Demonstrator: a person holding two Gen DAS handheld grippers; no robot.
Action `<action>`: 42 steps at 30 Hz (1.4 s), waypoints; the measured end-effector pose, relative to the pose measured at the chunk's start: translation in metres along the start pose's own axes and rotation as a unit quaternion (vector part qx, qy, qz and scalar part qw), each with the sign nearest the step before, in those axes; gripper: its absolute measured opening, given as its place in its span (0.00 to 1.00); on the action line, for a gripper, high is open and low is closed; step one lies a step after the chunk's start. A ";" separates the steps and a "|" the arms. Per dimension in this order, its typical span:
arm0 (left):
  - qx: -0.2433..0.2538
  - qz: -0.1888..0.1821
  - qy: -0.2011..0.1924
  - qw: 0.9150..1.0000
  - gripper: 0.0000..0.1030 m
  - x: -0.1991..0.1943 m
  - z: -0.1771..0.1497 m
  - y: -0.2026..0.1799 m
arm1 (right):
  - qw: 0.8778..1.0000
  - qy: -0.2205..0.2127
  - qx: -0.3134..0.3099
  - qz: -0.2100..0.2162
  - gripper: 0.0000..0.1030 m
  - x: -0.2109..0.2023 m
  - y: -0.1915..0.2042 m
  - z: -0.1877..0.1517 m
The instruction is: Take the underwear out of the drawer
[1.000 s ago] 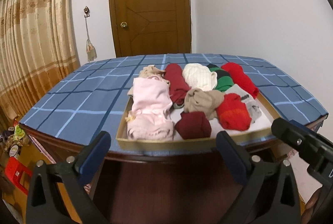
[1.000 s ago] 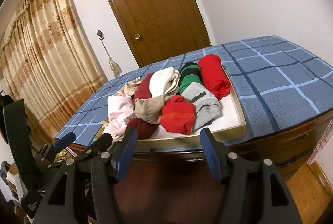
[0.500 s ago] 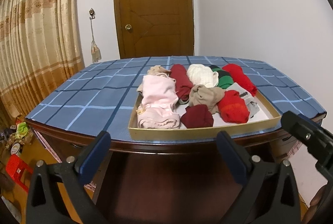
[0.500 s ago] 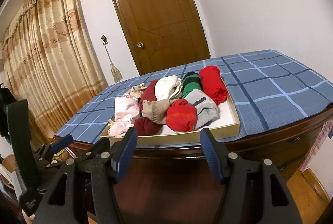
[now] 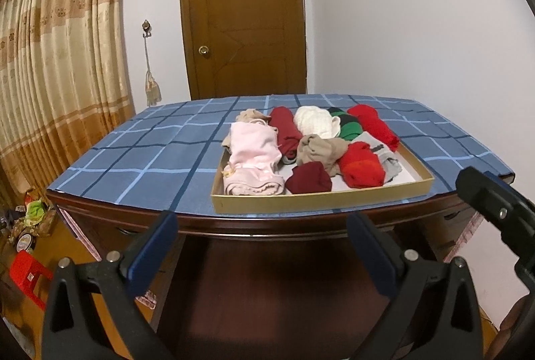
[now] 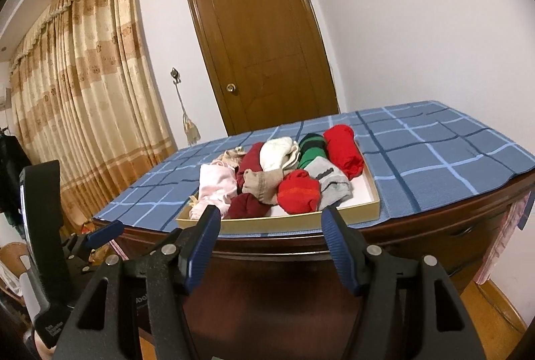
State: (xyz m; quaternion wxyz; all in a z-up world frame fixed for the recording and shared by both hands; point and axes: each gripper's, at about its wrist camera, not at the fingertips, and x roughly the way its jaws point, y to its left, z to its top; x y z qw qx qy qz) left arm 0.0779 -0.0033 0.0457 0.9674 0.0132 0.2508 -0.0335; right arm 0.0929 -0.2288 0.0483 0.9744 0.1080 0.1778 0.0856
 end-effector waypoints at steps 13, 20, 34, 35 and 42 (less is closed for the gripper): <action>-0.012 -0.007 -0.021 1.000 1.00 -0.027 -0.012 0.011 | 1.000 -0.015 0.014 -0.008 0.64 -0.027 0.006 -0.014; -0.012 -0.009 -0.030 0.999 1.00 -0.038 -0.019 0.012 | 1.000 -0.021 0.015 -0.014 0.64 -0.035 0.007 -0.018; -0.013 0.000 -0.049 0.999 1.00 -0.048 -0.020 0.014 | 0.999 -0.037 -0.001 -0.016 0.65 -0.046 0.013 -0.017; -0.012 0.001 -0.050 0.999 1.00 -0.048 -0.021 0.013 | 0.999 -0.037 -0.001 -0.016 0.65 -0.047 0.013 -0.016; -0.009 0.000 -0.058 0.998 1.00 -0.051 -0.022 0.013 | 0.999 -0.043 -0.006 -0.017 0.65 -0.049 0.015 -0.018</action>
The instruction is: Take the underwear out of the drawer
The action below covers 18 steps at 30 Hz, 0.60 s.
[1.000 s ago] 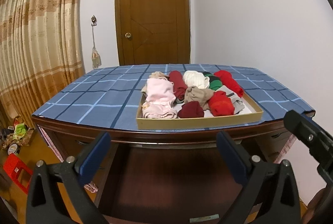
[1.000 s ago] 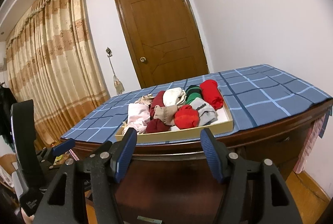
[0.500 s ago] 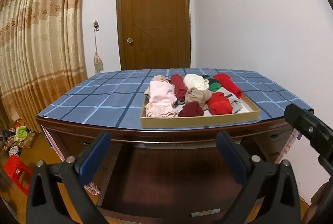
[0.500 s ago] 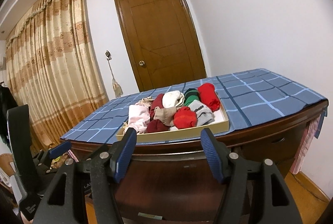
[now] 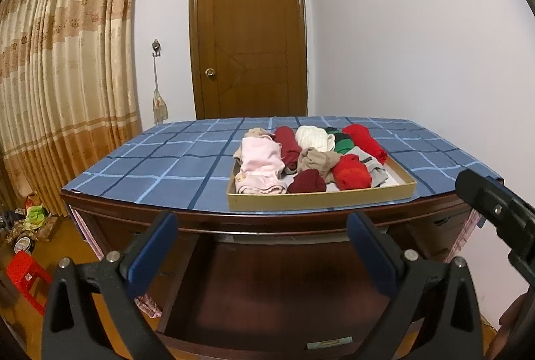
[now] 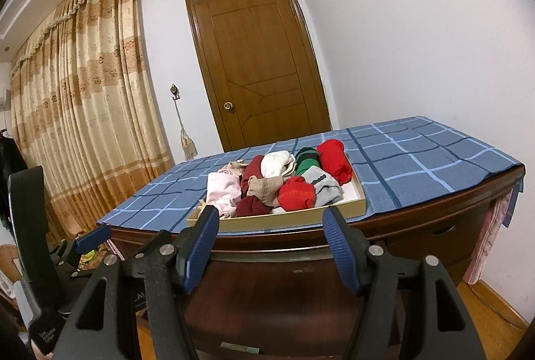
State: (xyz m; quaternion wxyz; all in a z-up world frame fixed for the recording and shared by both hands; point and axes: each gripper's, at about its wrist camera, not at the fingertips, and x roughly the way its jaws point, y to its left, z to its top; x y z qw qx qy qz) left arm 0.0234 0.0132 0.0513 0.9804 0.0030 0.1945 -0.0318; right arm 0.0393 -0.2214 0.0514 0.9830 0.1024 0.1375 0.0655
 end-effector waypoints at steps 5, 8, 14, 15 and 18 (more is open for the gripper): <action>0.004 0.003 0.002 1.000 1.00 0.000 -0.006 0.001 | 1.000 0.006 -0.002 -0.002 0.66 0.001 -0.001 -0.004; 0.004 0.002 0.000 1.000 1.00 -0.001 -0.009 0.001 | 1.000 0.006 0.000 -0.002 0.68 0.001 -0.001 -0.006; 0.008 -0.004 0.009 1.000 1.00 0.000 -0.016 -0.001 | 1.000 0.006 -0.011 -0.003 0.72 -0.002 0.005 -0.016; 0.009 -0.004 0.010 1.000 1.00 0.000 -0.017 -0.001 | 1.000 0.006 -0.011 -0.003 0.72 -0.002 0.005 -0.016; 0.006 -0.004 0.006 1.000 1.00 -0.001 -0.017 -0.001 | 1.000 0.001 -0.007 -0.006 0.72 -0.003 0.004 -0.016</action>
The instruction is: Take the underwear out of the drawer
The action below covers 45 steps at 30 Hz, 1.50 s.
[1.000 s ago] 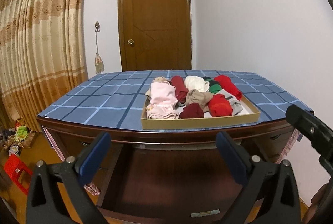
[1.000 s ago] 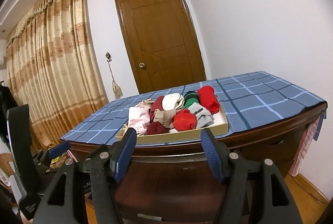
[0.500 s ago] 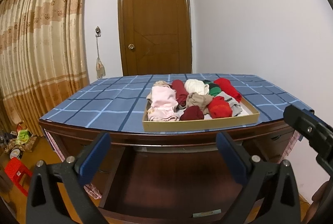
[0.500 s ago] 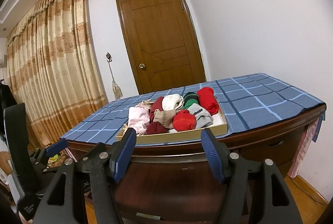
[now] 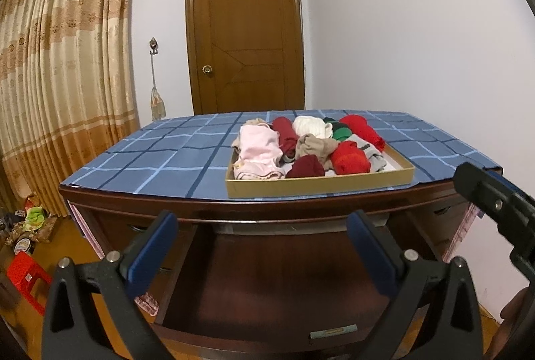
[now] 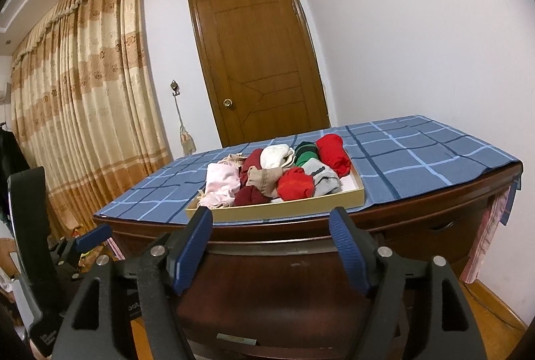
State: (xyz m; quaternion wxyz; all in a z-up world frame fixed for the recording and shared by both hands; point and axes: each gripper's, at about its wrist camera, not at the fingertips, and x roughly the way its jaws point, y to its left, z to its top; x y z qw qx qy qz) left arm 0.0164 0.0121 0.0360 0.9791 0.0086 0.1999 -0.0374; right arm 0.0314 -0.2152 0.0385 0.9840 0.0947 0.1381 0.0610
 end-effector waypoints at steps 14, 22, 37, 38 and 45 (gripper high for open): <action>-0.006 0.003 -0.006 1.000 1.00 -0.002 0.000 0.002 | 1.000 -0.001 0.000 -0.001 0.72 -0.001 0.000 0.000; -0.007 0.005 -0.005 1.000 1.00 -0.002 0.000 0.005 | 1.000 0.000 -0.001 0.000 0.73 -0.001 0.000 0.000; -0.012 0.010 -0.009 1.000 1.00 -0.005 0.001 0.009 | 1.000 -0.001 0.000 0.000 0.73 -0.001 0.001 -0.001; -0.013 0.011 -0.010 1.000 1.00 -0.006 0.001 0.010 | 1.000 -0.001 0.000 0.000 0.73 -0.002 0.001 -0.001; -0.015 0.013 -0.008 1.000 1.00 -0.004 0.002 0.011 | 1.000 -0.001 0.000 0.000 0.73 -0.002 0.000 -0.001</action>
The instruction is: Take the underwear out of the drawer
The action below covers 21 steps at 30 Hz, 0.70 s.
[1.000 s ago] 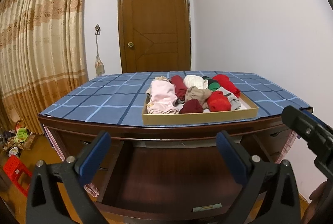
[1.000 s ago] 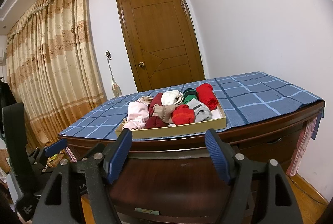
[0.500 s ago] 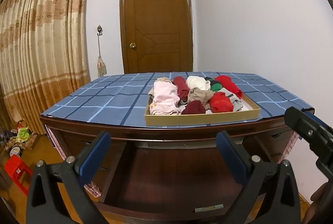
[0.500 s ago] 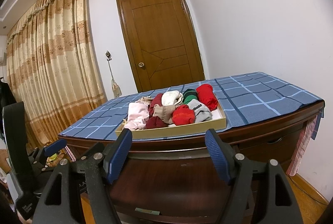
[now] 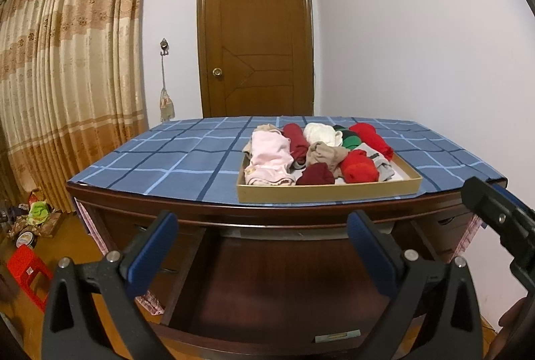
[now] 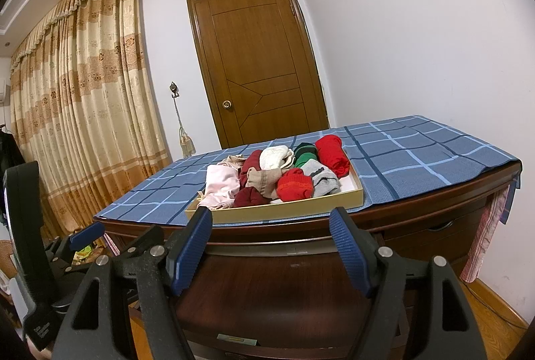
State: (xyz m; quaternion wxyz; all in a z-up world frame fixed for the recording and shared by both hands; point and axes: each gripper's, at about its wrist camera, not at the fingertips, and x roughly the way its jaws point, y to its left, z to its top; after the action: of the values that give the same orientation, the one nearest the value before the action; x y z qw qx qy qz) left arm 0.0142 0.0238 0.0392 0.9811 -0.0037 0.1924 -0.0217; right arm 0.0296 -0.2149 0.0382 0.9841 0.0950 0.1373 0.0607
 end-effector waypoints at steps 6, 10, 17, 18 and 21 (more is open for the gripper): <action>0.000 -0.001 0.003 1.000 1.00 0.001 0.000 0.001 | 1.000 0.001 0.001 0.001 0.73 0.000 -0.001 0.000; -0.001 0.004 0.001 1.000 1.00 0.002 0.000 0.001 | 1.000 -0.003 0.000 -0.001 0.73 -0.001 0.001 -0.001; 0.005 0.007 0.000 1.000 1.00 0.003 -0.001 -0.001 | 1.000 0.001 0.005 -0.004 0.73 -0.002 0.003 -0.002; 0.005 0.008 0.000 1.000 1.00 0.002 -0.001 -0.001 | 1.000 0.001 0.005 -0.005 0.73 -0.003 0.003 -0.003; 0.004 0.009 0.000 1.000 1.00 0.002 -0.001 -0.001 | 1.000 0.001 0.005 -0.005 0.73 -0.003 0.004 -0.003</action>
State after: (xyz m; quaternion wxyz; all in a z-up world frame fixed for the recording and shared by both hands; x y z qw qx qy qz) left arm 0.0153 0.0229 0.0381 0.9813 0.0020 0.1922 -0.0136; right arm 0.0255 -0.2113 0.0374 0.9837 0.0994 0.1389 0.0555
